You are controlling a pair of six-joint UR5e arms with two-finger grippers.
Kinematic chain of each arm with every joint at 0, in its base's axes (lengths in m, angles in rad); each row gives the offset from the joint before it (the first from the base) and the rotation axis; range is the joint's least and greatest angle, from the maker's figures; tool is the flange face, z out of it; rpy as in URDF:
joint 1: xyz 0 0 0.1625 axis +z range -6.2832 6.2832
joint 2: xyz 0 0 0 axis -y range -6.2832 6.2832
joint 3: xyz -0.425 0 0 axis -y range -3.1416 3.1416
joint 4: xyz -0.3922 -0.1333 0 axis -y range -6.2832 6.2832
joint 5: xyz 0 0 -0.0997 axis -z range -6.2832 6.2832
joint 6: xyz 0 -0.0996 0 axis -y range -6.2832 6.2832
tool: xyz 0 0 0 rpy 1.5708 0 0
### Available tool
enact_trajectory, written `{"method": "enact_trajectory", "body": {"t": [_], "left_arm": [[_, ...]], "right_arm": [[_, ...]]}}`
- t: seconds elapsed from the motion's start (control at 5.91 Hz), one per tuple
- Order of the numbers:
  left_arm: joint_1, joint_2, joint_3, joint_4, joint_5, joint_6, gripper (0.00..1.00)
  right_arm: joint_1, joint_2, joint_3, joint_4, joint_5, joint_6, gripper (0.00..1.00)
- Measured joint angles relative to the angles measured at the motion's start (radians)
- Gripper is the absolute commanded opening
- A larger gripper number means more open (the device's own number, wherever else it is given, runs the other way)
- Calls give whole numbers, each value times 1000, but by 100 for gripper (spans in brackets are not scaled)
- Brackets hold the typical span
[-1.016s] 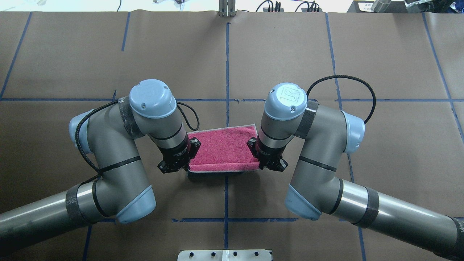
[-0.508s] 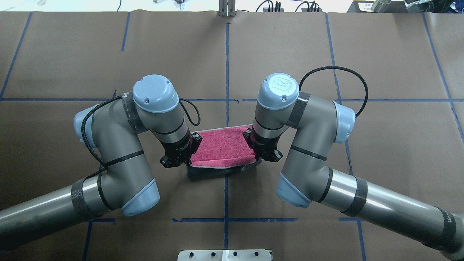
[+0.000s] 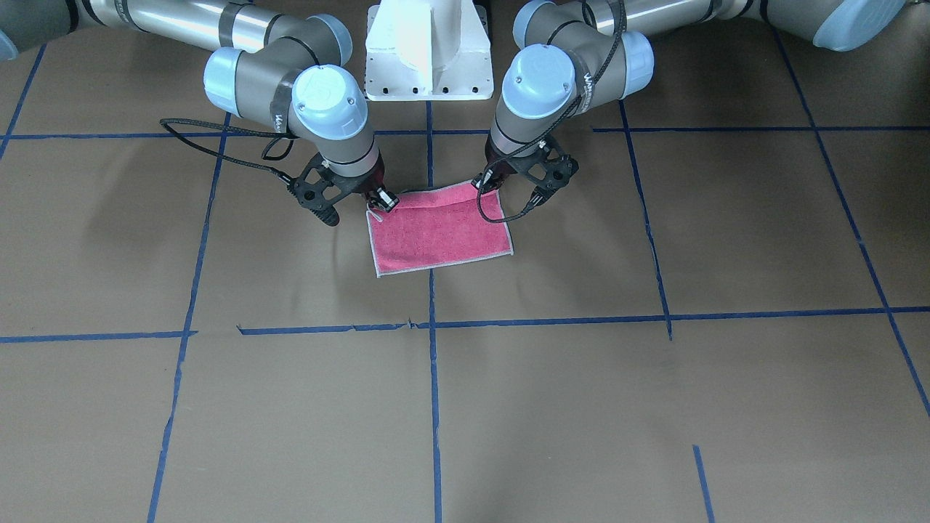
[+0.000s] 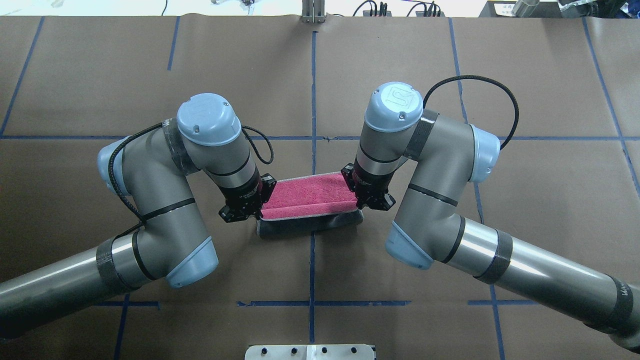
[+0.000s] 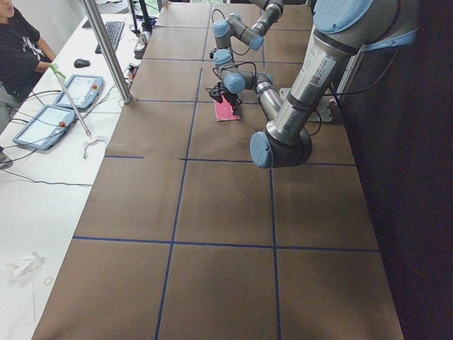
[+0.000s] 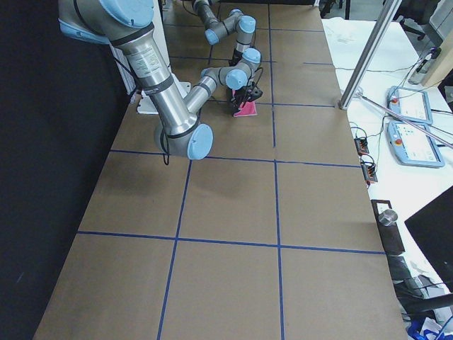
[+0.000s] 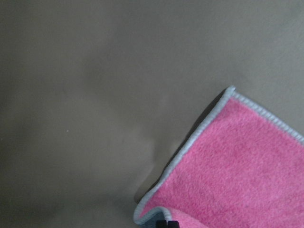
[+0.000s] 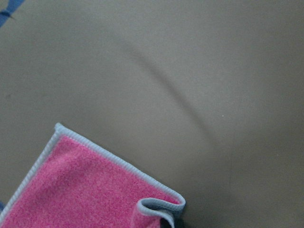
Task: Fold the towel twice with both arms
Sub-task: 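Drag the folded edge with both grippers toward the robot, flattening the fold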
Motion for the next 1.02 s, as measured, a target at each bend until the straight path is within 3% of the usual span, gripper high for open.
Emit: {"method": "enact_trajectory", "body": {"t": [1.02], "left_arm": [[-33,-1,43,-55,-27,-45,0]], "right_arm": [[13,73,-106,3,9,1,0]]}}
